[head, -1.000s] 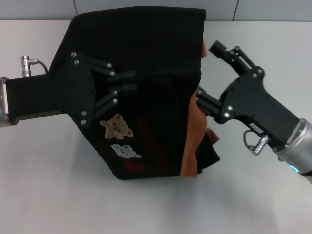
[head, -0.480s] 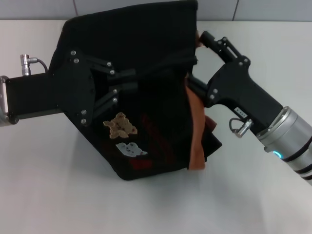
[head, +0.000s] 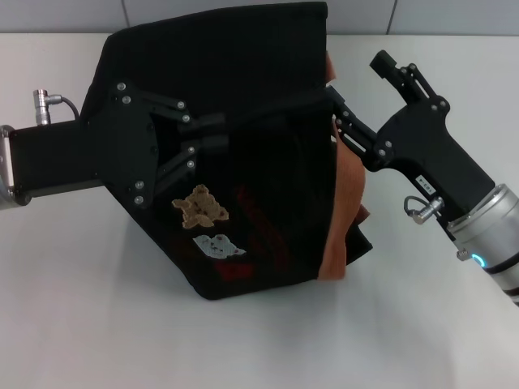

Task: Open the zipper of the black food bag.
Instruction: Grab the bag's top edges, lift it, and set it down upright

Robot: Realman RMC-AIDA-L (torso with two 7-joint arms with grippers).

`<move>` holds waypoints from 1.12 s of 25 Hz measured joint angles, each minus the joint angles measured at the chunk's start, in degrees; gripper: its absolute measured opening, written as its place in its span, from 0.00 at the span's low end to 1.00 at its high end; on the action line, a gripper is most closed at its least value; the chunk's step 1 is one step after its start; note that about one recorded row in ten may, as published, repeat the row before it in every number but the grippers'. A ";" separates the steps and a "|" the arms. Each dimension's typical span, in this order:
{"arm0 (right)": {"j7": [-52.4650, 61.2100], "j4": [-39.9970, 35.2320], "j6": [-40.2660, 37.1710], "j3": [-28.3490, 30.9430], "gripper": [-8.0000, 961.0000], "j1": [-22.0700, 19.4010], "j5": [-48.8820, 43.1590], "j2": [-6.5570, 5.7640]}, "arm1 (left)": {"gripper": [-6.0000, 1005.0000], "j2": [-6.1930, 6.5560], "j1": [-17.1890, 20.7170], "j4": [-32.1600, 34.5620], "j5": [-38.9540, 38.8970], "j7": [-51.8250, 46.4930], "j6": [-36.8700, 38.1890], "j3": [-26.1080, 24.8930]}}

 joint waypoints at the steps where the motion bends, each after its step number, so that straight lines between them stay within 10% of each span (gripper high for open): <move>1: 0.07 0.00 0.02 0.14 0.86 -0.28 0.02 0.00 | 0.10 0.02 0.00 0.00 0.00 0.00 -0.04 -0.04; 28: 10.88 0.55 1.59 0.73 0.86 2.12 -9.84 -0.02 | 0.10 -0.02 -0.67 0.00 -0.26 0.09 -1.39 -0.07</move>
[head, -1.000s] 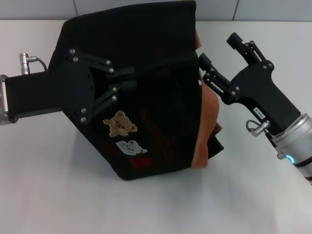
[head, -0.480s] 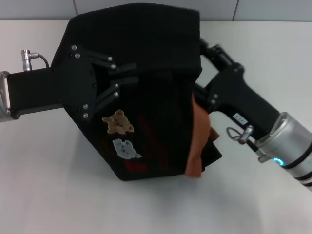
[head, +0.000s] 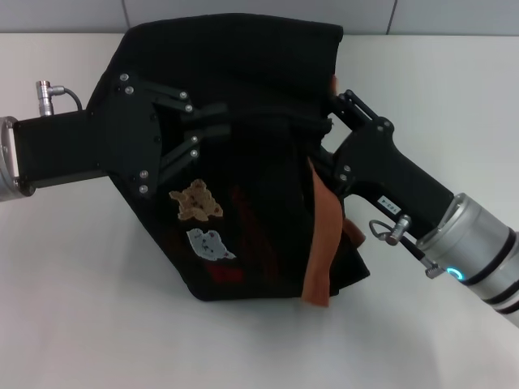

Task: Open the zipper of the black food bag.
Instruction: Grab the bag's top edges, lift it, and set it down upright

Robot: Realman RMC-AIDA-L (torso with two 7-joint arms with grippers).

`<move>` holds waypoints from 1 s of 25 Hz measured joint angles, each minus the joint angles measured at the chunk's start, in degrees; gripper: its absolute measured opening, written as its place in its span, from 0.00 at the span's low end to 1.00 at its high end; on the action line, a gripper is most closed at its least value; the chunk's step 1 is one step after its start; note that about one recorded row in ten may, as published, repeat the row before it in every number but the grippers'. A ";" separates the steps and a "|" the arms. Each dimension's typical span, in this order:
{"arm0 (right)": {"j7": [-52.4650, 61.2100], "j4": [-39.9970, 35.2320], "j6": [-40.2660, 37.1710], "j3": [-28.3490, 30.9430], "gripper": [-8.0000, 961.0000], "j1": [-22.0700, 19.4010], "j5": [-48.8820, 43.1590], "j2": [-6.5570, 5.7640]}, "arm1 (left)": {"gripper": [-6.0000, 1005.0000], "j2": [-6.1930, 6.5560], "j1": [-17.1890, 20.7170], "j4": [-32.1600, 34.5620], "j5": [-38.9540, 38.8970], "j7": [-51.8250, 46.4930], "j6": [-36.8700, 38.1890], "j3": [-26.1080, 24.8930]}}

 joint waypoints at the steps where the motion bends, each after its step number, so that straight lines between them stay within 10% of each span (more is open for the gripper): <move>1: -0.08 -0.26 -0.37 0.18 0.86 -0.50 0.03 0.01 | 0.10 0.00 0.00 0.00 0.00 0.00 -0.10 -0.09; 16: -1.52 -10.03 -9.08 -0.14 0.86 -4.02 -0.95 -0.15 | 0.10 0.14 0.32 -1.40 -0.68 0.72 -0.66 -0.44; 25: -22.60 -6.61 -5.17 0.35 0.86 -4.39 -2.39 0.05 | 0.10 -0.01 0.28 -1.57 -0.68 0.74 -0.68 -0.14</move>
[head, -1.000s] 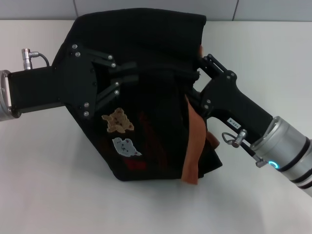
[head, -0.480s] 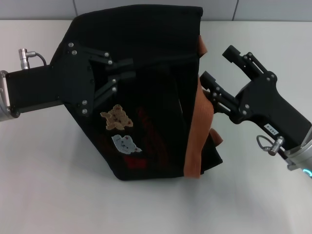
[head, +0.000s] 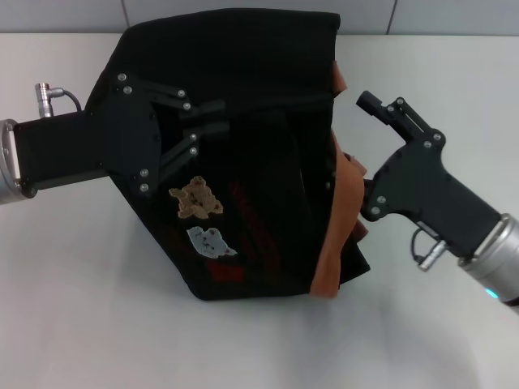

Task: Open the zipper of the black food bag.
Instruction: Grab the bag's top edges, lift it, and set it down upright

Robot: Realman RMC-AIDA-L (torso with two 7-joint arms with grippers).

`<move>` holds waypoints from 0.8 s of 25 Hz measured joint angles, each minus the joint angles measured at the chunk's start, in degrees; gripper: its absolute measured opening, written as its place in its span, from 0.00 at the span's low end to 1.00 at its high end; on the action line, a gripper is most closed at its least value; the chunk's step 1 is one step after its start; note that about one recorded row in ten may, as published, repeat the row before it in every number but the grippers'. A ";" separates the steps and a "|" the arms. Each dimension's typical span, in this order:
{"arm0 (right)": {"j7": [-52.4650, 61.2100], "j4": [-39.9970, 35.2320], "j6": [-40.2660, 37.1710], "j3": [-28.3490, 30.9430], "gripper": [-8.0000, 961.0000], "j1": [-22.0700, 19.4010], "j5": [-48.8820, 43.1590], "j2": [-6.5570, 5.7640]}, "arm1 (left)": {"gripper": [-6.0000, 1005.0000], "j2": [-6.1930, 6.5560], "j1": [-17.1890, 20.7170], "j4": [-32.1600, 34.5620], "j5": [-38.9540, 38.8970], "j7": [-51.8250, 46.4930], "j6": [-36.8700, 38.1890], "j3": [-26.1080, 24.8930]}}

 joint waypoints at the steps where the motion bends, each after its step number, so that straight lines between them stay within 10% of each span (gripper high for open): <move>1: -2.40 1.07 0.70 0.52 0.86 -0.06 0.09 0.00 | 0.10 0.00 0.00 -0.02 0.00 0.00 0.00 0.02; 20: -22.04 11.84 8.70 8.51 0.86 -0.41 0.18 -0.03 | 0.10 0.01 -0.19 -1.32 0.06 -0.05 0.38 -0.02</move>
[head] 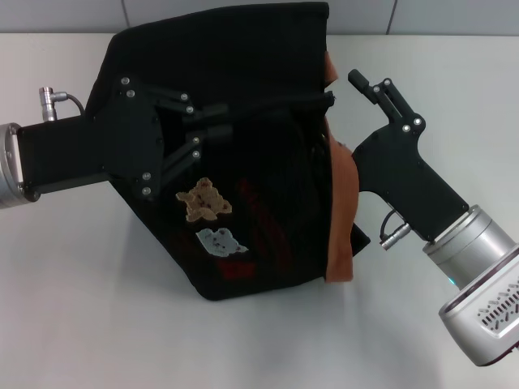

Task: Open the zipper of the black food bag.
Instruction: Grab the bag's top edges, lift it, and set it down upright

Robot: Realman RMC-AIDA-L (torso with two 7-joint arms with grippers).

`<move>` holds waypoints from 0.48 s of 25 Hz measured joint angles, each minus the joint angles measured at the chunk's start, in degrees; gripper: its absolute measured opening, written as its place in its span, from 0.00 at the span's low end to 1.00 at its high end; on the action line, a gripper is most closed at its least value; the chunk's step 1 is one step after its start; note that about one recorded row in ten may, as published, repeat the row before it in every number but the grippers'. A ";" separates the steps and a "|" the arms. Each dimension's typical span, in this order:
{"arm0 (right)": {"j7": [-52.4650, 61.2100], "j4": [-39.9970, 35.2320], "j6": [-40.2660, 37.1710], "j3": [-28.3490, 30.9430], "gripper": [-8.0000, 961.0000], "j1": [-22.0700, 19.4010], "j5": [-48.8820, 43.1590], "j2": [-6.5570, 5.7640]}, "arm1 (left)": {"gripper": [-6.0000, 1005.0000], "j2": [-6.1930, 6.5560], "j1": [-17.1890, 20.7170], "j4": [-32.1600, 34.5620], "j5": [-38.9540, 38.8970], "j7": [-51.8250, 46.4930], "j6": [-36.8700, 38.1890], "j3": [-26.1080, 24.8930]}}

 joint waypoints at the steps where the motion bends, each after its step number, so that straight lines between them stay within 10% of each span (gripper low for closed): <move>1: -0.08 0.02 0.00 0.01 0.86 -0.02 0.00 0.00 | 0.10 0.00 0.00 -0.01 0.00 0.01 0.00 0.04; 12: -4.31 0.10 -0.04 0.15 0.84 0.00 0.00 0.00 | 0.10 0.00 -0.06 -0.10 0.01 0.03 0.10 0.10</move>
